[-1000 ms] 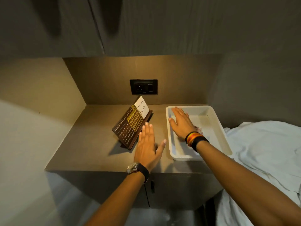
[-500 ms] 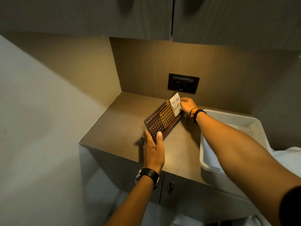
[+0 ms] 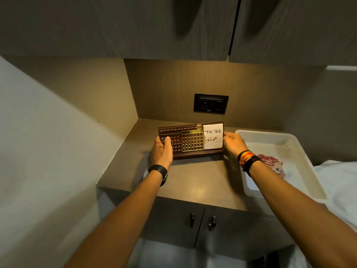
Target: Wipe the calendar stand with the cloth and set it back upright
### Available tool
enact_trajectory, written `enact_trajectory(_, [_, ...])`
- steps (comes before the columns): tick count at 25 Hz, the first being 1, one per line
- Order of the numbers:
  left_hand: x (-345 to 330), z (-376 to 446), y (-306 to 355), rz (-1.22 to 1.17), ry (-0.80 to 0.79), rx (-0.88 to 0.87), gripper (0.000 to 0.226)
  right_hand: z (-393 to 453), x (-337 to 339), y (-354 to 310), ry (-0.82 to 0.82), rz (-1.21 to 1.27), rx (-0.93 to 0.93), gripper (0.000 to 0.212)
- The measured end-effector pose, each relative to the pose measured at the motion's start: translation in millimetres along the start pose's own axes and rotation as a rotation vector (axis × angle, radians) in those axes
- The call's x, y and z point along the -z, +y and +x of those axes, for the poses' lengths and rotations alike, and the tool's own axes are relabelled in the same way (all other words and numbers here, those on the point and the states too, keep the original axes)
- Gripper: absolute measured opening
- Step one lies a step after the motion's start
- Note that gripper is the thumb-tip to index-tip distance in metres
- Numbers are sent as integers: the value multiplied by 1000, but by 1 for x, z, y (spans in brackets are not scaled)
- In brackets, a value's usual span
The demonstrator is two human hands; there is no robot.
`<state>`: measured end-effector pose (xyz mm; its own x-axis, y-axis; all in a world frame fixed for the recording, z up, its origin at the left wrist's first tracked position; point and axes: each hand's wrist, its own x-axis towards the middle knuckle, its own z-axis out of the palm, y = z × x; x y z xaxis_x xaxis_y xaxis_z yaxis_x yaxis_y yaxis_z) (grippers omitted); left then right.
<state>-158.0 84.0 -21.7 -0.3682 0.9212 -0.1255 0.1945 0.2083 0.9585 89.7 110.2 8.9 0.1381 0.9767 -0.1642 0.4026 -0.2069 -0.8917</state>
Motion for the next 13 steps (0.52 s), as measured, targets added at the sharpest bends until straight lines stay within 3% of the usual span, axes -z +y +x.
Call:
enact_trajectory(5, [9, 26, 1, 76, -111, -34, 40, -36, -23, 15, 139, 25, -56, 38])
enact_trajectory(9, [12, 30, -6, 107, -157, -12, 52, -42, -31, 13, 176, 8, -75, 39])
enact_trajectory(13, [20, 31, -9, 263, -184, -118, 59, -67, -43, 1, 198, 20, -63, 45])
